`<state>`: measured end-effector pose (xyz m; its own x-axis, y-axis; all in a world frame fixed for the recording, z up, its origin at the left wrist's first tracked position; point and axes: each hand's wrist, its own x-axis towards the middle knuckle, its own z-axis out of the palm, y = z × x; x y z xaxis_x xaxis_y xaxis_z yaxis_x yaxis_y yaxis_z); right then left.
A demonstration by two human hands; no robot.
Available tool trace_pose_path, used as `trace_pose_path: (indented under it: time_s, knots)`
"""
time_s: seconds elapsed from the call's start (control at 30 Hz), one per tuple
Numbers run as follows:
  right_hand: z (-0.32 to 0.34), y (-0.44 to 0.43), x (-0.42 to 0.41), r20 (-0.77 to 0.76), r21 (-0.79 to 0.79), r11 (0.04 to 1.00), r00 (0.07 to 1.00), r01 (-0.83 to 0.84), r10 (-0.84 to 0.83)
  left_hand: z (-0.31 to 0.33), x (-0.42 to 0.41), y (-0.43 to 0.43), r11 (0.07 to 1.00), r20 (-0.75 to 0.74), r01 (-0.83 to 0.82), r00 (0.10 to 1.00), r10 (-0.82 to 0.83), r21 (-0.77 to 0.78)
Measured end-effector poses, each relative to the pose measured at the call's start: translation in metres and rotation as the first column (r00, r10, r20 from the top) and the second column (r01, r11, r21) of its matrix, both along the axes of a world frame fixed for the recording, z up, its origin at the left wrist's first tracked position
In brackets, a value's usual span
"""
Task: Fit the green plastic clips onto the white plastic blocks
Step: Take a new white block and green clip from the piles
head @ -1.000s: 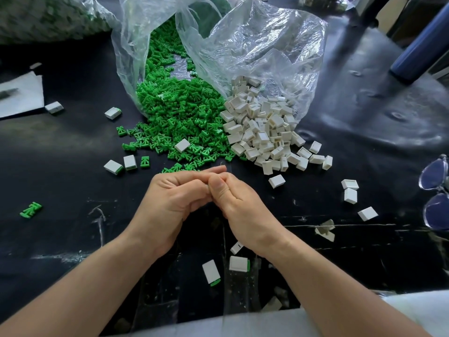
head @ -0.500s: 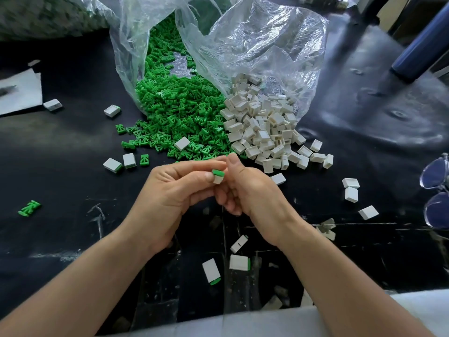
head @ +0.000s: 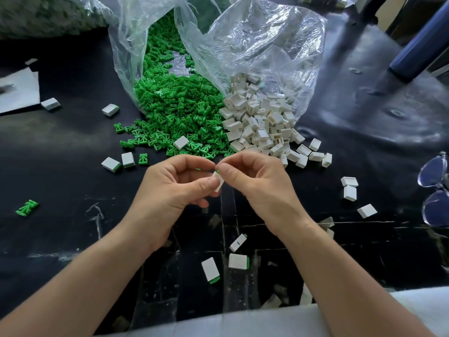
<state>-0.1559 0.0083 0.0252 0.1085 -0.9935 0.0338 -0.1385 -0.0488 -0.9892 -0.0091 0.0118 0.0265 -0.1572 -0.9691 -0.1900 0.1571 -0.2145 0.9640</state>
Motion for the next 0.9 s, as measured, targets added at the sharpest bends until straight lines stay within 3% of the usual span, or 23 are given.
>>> trace_pose_path:
  time_s: [0.17,0.23,0.37,0.5,0.6,0.77,0.83,0.9]
  knots:
    - [-0.007,-0.002,0.0,-0.176,-0.04,0.997,0.982,0.067,-0.073,0.0,0.0,0.0,1.0,0.058,0.022,0.998,-0.021,-0.017]
    - [-0.007,-0.006,-0.005,-0.228,-0.103,0.981,0.956,0.165,-0.185,0.0,0.0,0.001,0.998,0.066,0.05,0.997,-0.049,-0.023]
    - [-0.004,-0.016,-0.02,-0.471,-0.282,0.913,0.787,0.294,-0.399,0.003,-0.002,0.007,0.975,0.132,0.221,0.968,-0.215,-0.032]
    - [-0.012,-0.022,-0.022,-0.702,-0.283,0.93,0.61,0.234,-0.368,0.002,-0.002,0.007,0.966,0.166,0.259,0.953,-0.254,-0.007]
    - [-0.018,-0.025,-0.021,-0.758,-0.266,0.94,0.556,0.215,-0.341,0.002,0.0,0.006,0.97,0.158,0.241,0.959,-0.236,-0.014]
    - [-0.018,-0.025,-0.021,-0.73,-0.358,0.91,0.546,0.207,-0.411,-0.001,-0.002,0.003,0.989,0.164,0.145,0.976,-0.145,0.011]
    - [-0.011,-0.022,-0.017,-0.599,-0.439,0.878,0.665,0.193,-0.446,-0.002,-0.002,0.001,0.996,0.107,0.074,0.991,-0.079,0.049]
    - [-0.006,-0.015,-0.01,-0.504,-0.489,0.867,0.78,0.095,-0.37,-0.003,-0.002,-0.002,0.996,0.039,0.038,0.998,-0.041,0.087]
